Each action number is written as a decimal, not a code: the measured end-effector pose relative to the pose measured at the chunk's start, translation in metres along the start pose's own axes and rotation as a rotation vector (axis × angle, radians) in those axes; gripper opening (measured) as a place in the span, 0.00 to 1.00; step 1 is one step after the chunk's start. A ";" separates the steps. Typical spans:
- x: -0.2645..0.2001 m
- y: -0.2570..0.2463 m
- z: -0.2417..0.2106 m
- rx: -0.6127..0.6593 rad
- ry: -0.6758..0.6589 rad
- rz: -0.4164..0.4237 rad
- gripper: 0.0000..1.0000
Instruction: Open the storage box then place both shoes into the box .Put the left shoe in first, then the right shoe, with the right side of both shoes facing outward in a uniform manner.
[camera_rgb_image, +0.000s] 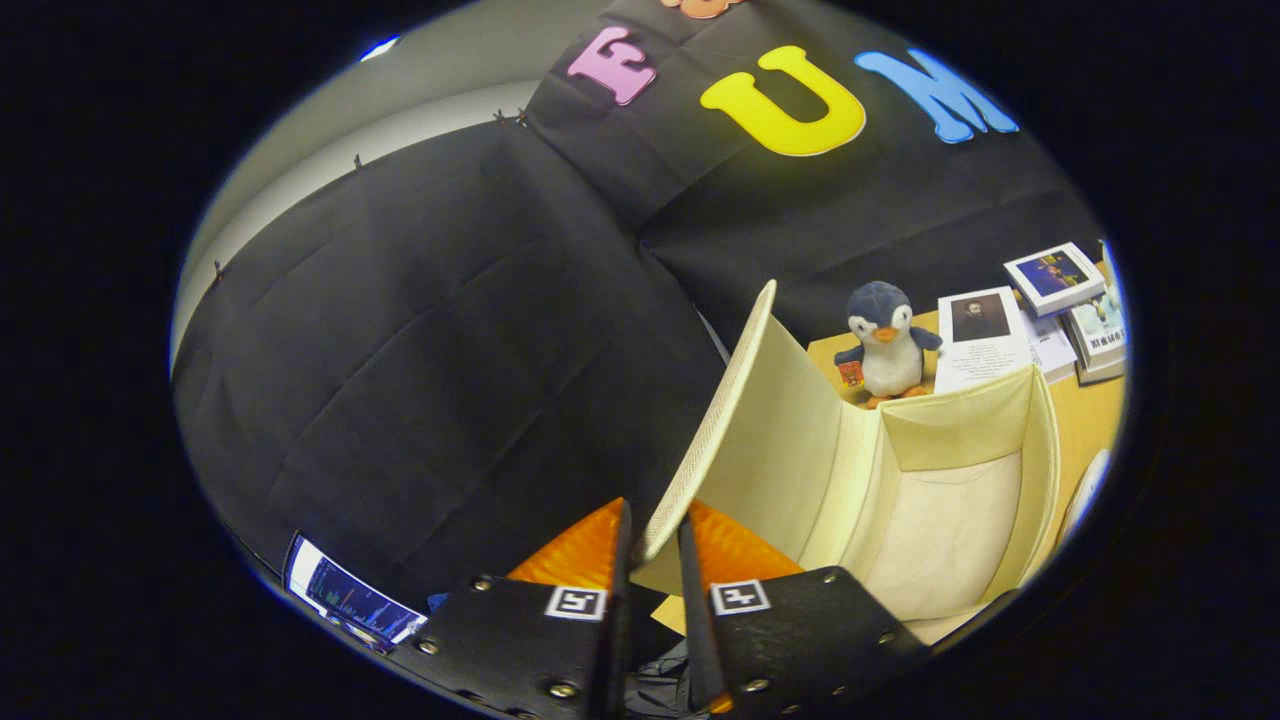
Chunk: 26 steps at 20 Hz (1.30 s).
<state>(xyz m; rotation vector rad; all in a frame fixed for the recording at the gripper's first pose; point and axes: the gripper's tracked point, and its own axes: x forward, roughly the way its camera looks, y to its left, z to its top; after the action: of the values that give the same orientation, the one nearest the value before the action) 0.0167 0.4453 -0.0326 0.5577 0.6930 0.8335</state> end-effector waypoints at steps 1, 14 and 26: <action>0.000 0.001 -0.003 -0.039 0.004 0.000 0.40; -0.083 -0.098 0.035 -0.245 -0.063 -0.257 0.97; -0.172 -0.223 0.039 -0.220 -0.051 -0.504 0.98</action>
<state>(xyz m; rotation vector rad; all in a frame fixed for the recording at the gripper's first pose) 0.0675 0.1749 -0.1032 0.1881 0.6469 0.4139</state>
